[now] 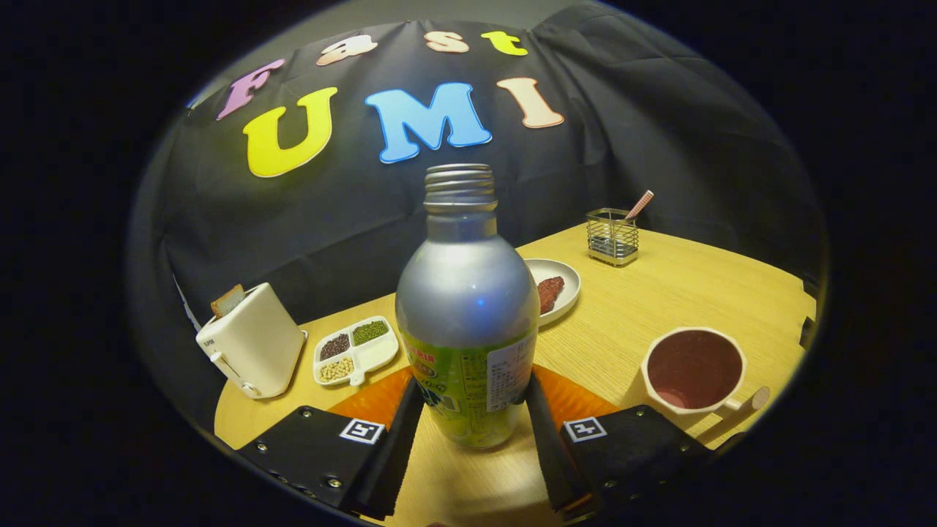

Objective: Take the bottle from table, then pour the juice into the cup, finally place the bottle on the coaster

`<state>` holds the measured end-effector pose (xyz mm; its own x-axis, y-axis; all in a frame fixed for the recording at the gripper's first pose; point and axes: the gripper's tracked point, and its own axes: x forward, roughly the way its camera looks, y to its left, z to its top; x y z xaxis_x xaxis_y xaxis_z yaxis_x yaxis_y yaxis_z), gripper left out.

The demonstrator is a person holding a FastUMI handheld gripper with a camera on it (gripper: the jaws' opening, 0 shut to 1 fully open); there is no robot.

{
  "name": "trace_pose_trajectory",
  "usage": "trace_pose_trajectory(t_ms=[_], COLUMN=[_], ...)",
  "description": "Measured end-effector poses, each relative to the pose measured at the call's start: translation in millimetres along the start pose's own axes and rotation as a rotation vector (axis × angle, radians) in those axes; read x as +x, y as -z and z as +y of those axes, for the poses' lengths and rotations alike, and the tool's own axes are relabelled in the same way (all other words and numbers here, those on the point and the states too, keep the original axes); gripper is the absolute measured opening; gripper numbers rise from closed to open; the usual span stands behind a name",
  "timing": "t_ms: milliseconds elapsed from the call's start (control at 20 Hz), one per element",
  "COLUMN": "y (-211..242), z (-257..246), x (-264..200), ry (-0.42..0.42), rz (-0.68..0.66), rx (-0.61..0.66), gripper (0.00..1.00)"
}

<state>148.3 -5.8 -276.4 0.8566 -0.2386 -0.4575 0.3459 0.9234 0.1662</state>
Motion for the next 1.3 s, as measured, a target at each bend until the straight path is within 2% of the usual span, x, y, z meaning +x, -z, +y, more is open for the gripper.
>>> trace_pose_trajectory(t_ms=[400,900,1100,1150,1300], y=[1,10,13,11,-1], z=[2,20,17,19,23], x=[32,46,40,39,25], ry=[0.015,-0.028,-0.033,-0.037,-0.068], rz=[-0.003,-0.005,0.024,0.016,-0.012], rx=[-0.060,-0.166,-0.170,-0.175,-0.171], gripper=[0.75,0.77,0.86,1.00,0.98])
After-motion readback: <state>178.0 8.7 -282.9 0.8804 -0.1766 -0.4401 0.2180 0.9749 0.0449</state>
